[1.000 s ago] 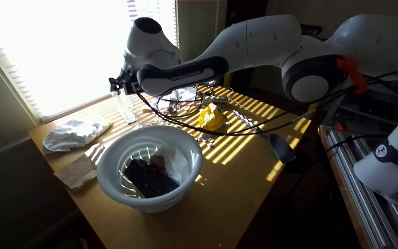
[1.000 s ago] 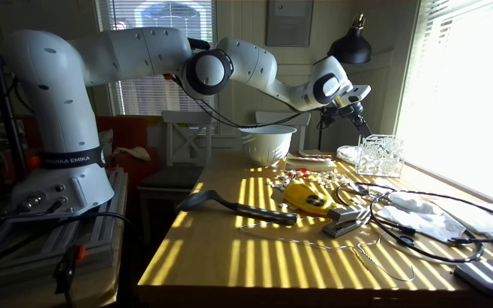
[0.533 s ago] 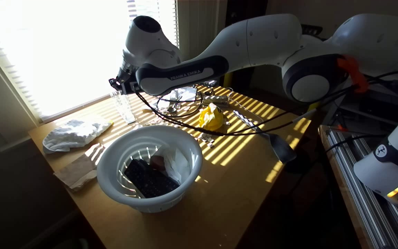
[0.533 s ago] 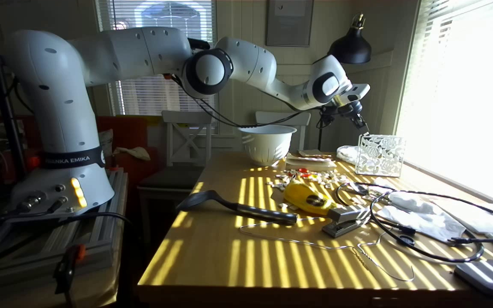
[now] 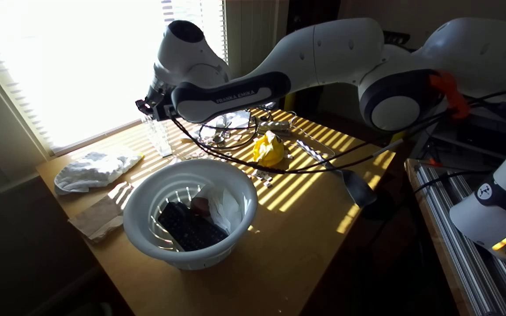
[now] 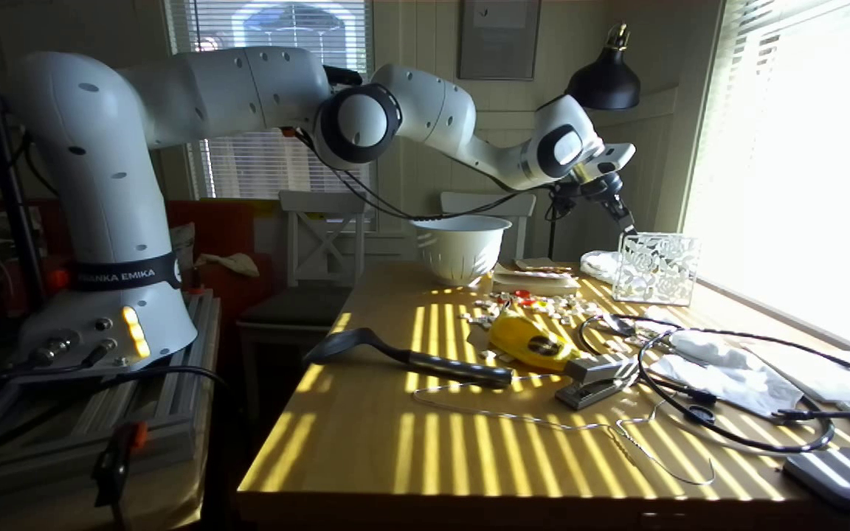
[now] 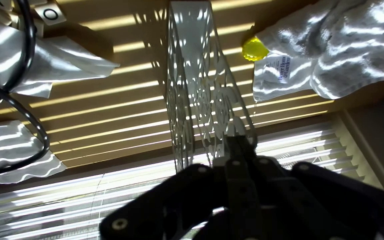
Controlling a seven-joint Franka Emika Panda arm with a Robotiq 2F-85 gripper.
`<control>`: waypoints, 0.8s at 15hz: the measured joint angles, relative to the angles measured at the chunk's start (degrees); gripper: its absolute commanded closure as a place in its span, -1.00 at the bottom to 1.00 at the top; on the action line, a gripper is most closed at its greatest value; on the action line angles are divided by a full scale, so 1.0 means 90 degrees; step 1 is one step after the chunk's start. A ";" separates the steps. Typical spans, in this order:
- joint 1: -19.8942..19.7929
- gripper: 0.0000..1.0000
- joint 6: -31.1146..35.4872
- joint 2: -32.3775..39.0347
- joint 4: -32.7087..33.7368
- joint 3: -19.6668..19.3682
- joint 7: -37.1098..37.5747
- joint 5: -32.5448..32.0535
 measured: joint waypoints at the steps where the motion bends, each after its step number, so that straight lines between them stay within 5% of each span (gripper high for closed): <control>1: 0.0022 1.00 0.0099 0.0001 0.0000 -0.0023 -0.0052 -0.0009; 9: 0.0295 1.00 0.0796 -0.0024 0.0049 -0.0311 -0.0147 -0.0162; 11: 0.0399 0.45 0.0874 -0.0071 0.0077 -0.0358 -0.0160 -0.0181; 12: 0.0439 0.33 0.0881 -0.0104 0.0080 -0.0347 -0.0200 -0.0181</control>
